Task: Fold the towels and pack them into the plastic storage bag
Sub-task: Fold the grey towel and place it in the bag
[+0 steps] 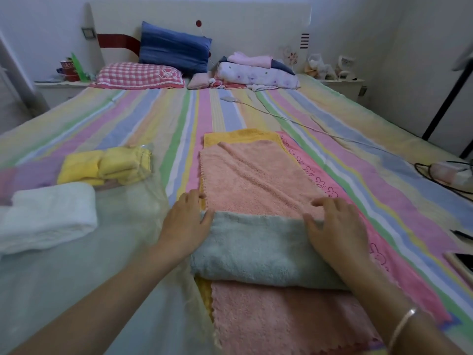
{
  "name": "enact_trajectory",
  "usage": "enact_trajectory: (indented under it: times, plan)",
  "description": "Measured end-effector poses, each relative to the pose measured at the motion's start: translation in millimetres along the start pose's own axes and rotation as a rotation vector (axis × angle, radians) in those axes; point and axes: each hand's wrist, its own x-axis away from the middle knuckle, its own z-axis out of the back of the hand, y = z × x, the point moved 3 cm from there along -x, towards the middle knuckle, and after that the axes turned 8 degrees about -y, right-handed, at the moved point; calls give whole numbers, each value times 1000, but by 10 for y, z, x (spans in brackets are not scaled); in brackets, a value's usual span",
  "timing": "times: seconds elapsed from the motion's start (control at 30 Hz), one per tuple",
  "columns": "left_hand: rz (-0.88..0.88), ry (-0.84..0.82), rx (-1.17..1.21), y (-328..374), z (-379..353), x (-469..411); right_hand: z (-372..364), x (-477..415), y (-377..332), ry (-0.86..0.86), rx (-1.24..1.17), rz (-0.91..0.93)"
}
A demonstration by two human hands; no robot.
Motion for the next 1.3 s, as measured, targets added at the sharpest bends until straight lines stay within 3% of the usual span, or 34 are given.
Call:
enact_trajectory:
  times: [0.07,0.17,0.3,0.43,0.5,0.63,0.73,0.8,0.87,0.93,0.97,1.07,1.1,1.2,1.3]
  plan:
    - [-109,50,-38,139,35,99,50,130,156,-31,-8,-161]
    - [-302,5,-8,531,-2,266,-47,230,309,-295,-30,-374]
    - [-480,-178,-108,954,-292,394,27,235,335,-467,-124,-394]
    - [-501,-323,-311,954,-625,365,154,305,325,-605,-325,-404]
    - [-475,-350,-368,896,-755,369,181,318,342,-609,-347,-385]
    - [-420,-295,-383,943,-907,408,396,219,322,-375,-574,-343]
    - [-390,-207,-293,1030,-904,375,586,123,85,-304,-687,-229]
    - [-381,-120,-52,1020,-795,352,656,104,-190,-289,-795,-147]
    - [-346,70,272,943,-522,374,667,123,-517,-303,-845,-66]
    - [-197,246,492,737,-249,372,578,152,-811,-326,-823,9]
    - [-75,229,612,619,-149,348,495,178,-951,-337,-799,38]
    - [339,-85,1097,349,10,325,176,307,-1292,-428,-725,117]
    - [428,-169,1142,278,32,339,69,364,-1376,-486,-703,137]
    - [482,-243,1000,65,-17,317,-158,476,-1445,-618,-675,140]
    - [409,-255,938,11,-114,301,-114,442,-1286,-393,-653,129]
